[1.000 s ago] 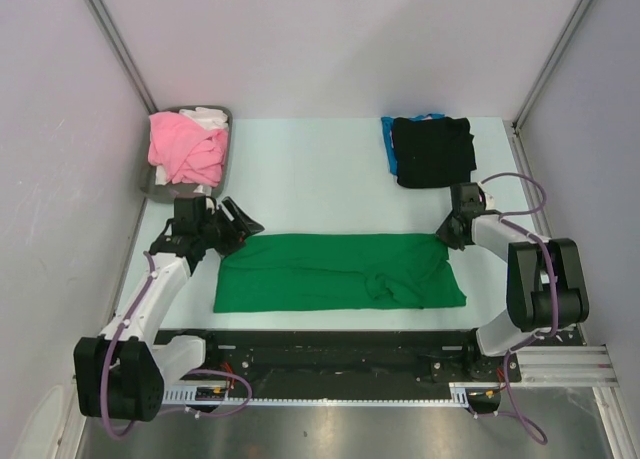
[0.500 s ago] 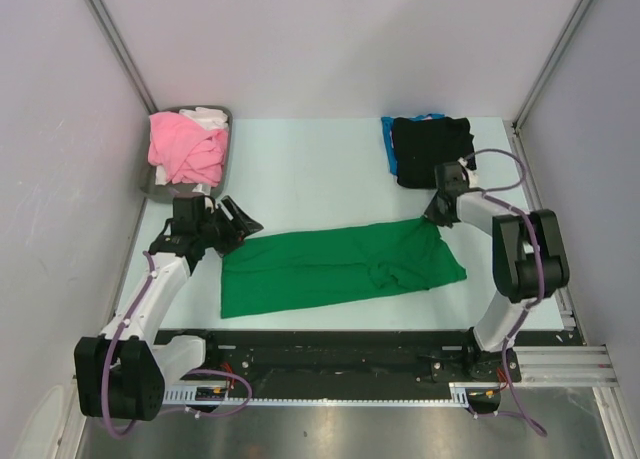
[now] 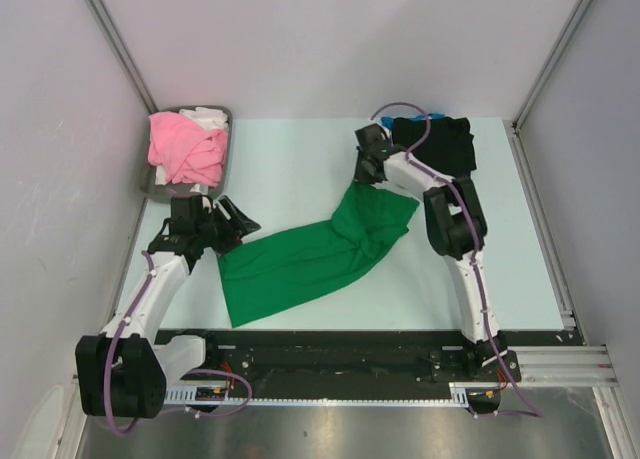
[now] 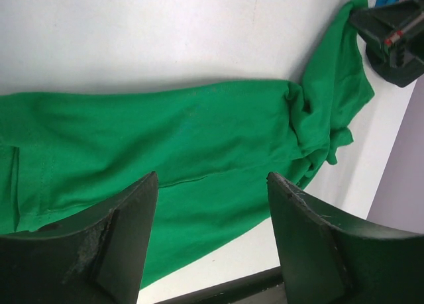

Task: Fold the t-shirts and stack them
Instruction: Fold the tshirt

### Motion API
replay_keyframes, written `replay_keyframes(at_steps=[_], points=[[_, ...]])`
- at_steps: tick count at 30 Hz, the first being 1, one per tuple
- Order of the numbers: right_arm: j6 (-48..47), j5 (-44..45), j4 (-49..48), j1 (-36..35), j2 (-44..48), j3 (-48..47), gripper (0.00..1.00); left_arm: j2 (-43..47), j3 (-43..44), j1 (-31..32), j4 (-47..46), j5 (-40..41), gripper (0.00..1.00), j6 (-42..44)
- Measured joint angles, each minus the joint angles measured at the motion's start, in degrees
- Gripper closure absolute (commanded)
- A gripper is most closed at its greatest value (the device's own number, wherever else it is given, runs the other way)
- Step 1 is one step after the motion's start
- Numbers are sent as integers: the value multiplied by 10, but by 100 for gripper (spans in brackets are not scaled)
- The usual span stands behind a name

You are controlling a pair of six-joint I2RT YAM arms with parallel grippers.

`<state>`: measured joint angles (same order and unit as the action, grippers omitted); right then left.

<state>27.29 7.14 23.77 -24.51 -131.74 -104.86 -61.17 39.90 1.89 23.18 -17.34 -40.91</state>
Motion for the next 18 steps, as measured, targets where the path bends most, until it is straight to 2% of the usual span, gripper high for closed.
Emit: replay_keyframes(at_steps=[8,13,16,18], points=[[-19,3,67,-33,-163,-272,100,-11,0,-8,-3,-1,28,0],[-12,-7,43,-20,-190,-302,100,-18,0,-8,-10,-1,29,0],[0,-12,-5,-10,-207,-311,100,-25,0,-8,-15,0,29,-2],[8,-21,-25,-5,-237,-353,100,-26,0,-8,-17,0,29,-2]])
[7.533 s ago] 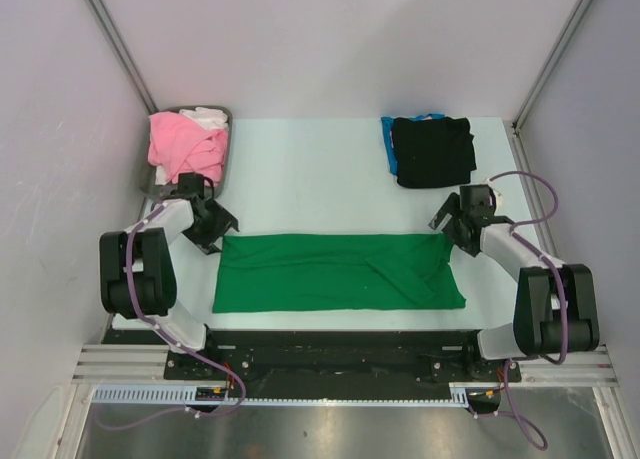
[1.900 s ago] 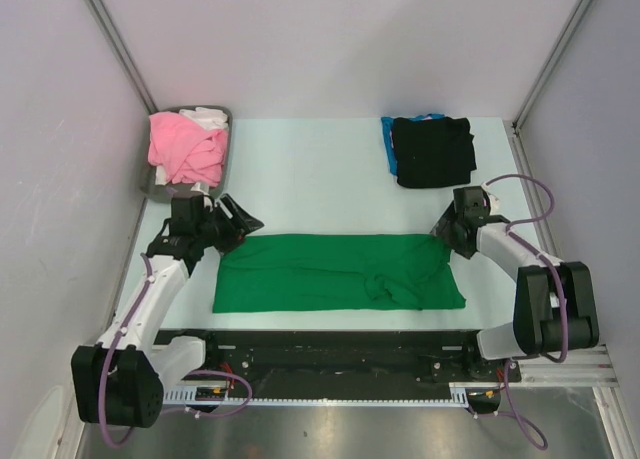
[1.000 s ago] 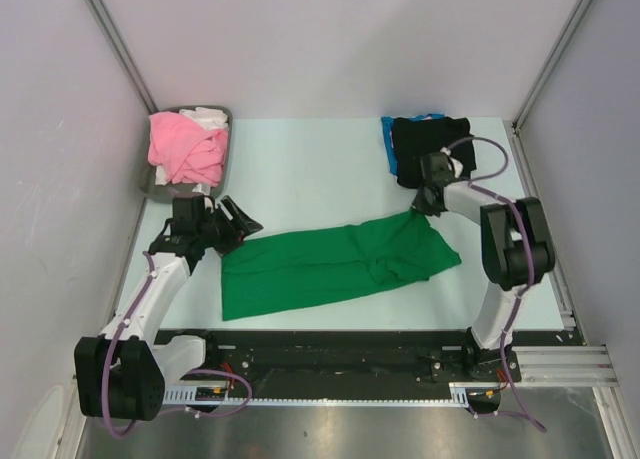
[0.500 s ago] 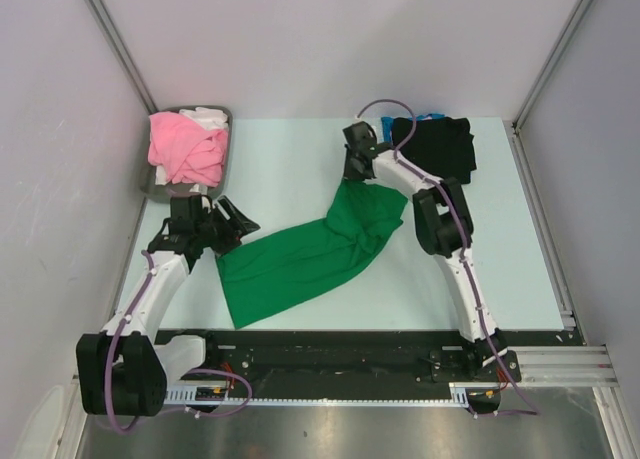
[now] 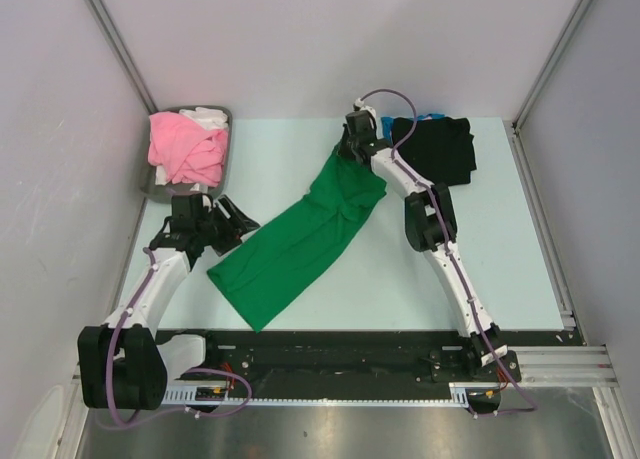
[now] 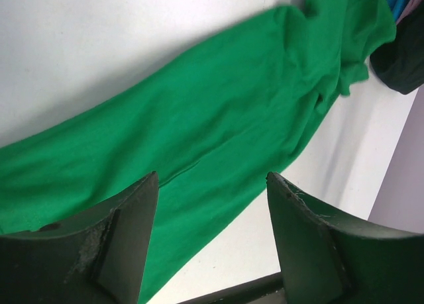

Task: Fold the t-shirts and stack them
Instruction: Fold the tshirt

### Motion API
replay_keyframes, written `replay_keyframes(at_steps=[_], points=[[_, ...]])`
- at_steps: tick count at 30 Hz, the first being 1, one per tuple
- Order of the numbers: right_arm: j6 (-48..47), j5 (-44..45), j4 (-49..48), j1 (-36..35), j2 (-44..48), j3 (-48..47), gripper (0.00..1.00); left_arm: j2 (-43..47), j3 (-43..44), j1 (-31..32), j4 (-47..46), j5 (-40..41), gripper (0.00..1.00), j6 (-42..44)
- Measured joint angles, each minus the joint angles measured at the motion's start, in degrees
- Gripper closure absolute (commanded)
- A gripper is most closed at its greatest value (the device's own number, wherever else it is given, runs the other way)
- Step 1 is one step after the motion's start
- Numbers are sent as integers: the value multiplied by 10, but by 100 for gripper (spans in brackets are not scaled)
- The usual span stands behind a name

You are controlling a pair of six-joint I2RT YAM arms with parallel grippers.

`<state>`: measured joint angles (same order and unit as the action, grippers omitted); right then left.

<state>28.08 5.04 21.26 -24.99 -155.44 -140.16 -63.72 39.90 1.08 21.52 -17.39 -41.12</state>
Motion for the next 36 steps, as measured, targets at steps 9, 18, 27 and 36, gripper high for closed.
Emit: replay_keyframes(at_steps=[9,18,27,36], points=[[38,-42,-172,9,-45,-30,10,-3,1,0,-2,5,29,-1],[2,-33,-305,2,19,70,0,-10,6,0,-3,7,28,-1],[-78,6,-315,-29,421,476,0,46,6,-2,21,19,23,3],[34,-84,-236,-143,702,690,0,85,2,-12,60,47,0,0]])
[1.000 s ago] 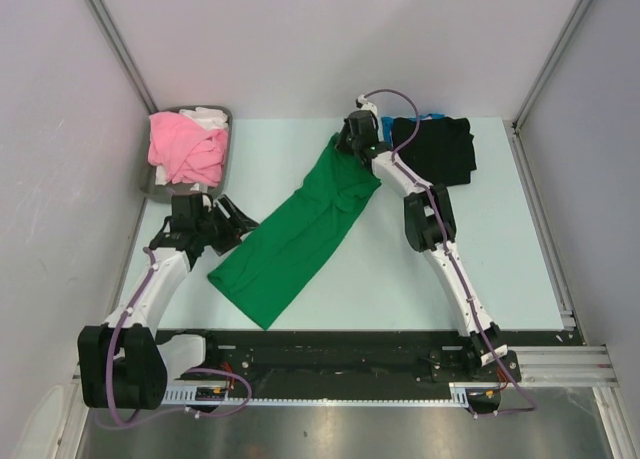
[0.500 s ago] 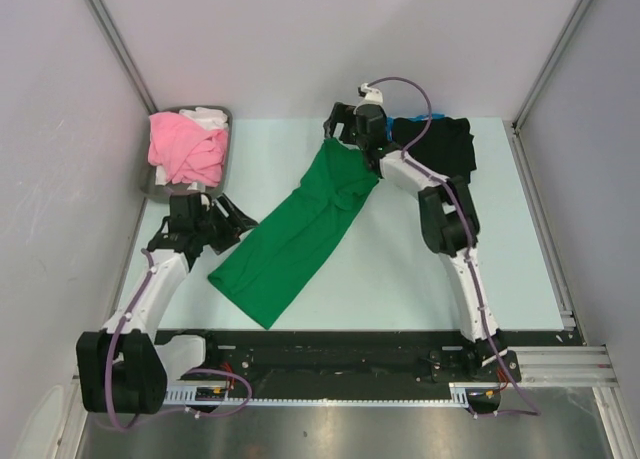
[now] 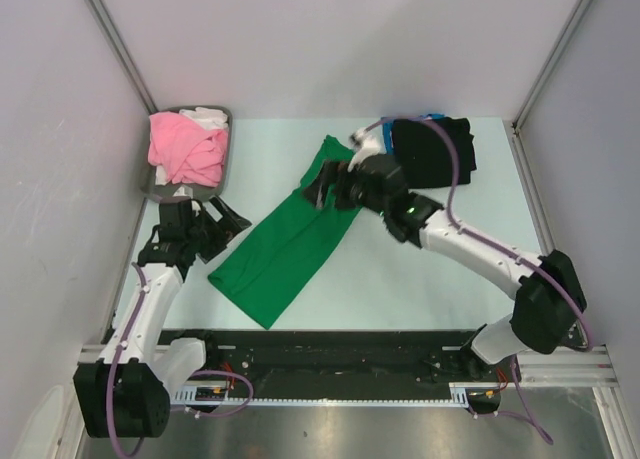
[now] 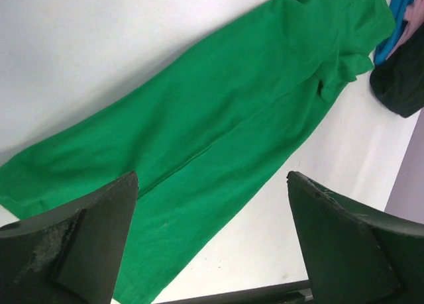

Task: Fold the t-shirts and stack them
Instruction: Fold the tshirt

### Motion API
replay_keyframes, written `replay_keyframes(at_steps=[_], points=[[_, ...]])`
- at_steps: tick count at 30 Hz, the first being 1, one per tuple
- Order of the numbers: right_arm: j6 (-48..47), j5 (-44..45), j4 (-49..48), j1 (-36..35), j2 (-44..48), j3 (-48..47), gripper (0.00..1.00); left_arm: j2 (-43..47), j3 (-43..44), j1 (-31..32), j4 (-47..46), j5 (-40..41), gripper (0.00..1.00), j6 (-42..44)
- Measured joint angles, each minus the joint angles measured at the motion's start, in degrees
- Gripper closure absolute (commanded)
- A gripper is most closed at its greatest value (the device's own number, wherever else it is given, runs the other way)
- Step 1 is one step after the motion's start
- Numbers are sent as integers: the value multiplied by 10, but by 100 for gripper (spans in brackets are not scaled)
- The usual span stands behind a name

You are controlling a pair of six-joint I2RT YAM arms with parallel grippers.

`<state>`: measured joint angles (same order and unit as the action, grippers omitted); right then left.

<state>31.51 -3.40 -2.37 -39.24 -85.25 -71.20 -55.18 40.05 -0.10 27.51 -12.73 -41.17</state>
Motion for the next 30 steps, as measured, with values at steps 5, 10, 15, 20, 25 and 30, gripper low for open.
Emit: replay_keyframes(at_steps=[5,10,15,20,25,30], points=[[68,1,66,-136,-28,73,0,0,0,-40,17,-5,0,2],[139,-15,68,-218,-85,93,0,0,0,-73,44,-12,0,7],[199,-38,28,-252,-148,95,3,0,0,-122,69,-22,0,24],[244,-68,-20,-267,-213,95,6,0,0,-150,80,-31,0,38],[270,-93,-56,-272,-243,95,7,1,0,-158,87,-40,0,47],[285,-104,-75,-275,-253,95,14,1,0,-161,87,-45,1,52]])
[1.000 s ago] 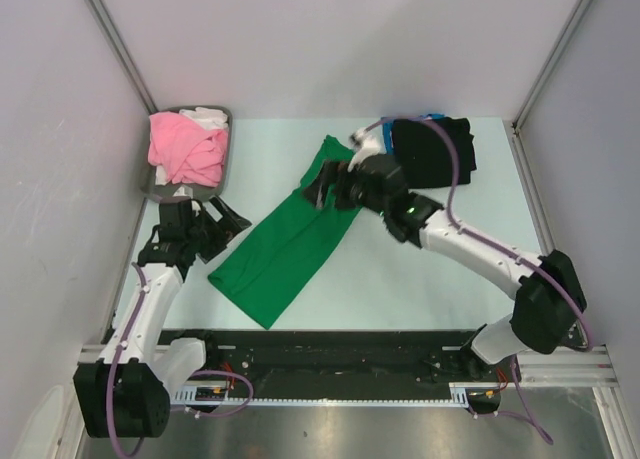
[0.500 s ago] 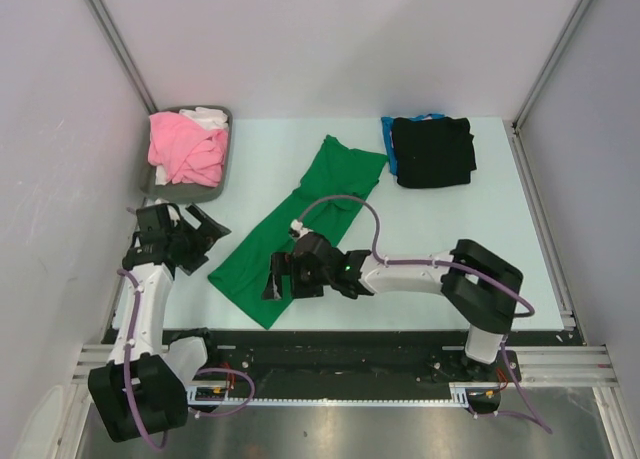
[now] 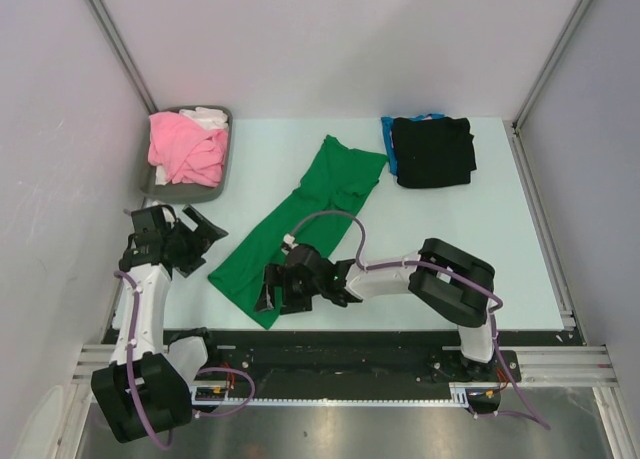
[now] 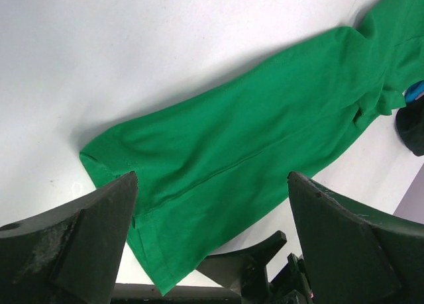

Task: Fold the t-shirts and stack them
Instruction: Fold the tshirt

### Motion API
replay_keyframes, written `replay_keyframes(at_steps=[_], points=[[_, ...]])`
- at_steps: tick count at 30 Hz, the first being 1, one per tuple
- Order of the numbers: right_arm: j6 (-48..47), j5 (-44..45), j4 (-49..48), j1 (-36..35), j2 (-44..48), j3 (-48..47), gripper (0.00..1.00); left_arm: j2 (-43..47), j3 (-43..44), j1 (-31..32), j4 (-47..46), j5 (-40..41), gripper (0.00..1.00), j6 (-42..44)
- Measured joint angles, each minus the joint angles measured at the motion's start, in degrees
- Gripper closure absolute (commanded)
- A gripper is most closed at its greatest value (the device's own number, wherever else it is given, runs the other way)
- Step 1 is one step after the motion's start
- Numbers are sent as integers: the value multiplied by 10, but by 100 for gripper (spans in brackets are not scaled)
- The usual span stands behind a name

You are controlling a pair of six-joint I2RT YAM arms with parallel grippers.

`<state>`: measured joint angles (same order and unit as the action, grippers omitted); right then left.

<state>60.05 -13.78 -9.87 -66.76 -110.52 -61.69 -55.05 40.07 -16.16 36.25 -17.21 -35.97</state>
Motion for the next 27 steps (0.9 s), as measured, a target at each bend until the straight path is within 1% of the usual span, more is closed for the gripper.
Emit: replay_keyframes(at_steps=[3,4,5,9,10,12,15,16,18,19,20,21,27], points=[[3,-3,-8,-1,-6,0,27,0,0,-1,0,-2,0,0],[5,-3,-8,-2,-9,0,36,0,0,-1,0,-2,1,1],[7,-4,-9,-2,-12,0,40,0,0,-1,0,-3,1,1],[14,-7,-15,-4,-24,0,49,0,0,-3,0,-9,1,3],[15,-7,-16,-4,-26,0,53,0,0,-4,0,-10,1,4],[16,-7,-16,-5,-28,0,57,1,0,-6,0,-11,1,5],[19,-8,-20,-5,-35,0,67,2,-2,-9,-1,-12,1,9],[21,-8,-20,-5,-37,0,72,3,-3,-11,-1,-12,1,11],[23,-8,-22,-5,-41,0,78,3,-5,-14,-1,-13,1,15],[25,-9,-24,-5,-43,0,88,3,-6,-15,-1,-13,1,16],[25,-9,-25,-5,-45,0,93,3,-7,-17,-1,-13,1,17],[23,-9,-24,-5,-45,0,100,3,-8,-18,0,-13,1,20],[18,-7,-18,-4,-47,0,100,4,-10,-27,-1,-17,2,26]])
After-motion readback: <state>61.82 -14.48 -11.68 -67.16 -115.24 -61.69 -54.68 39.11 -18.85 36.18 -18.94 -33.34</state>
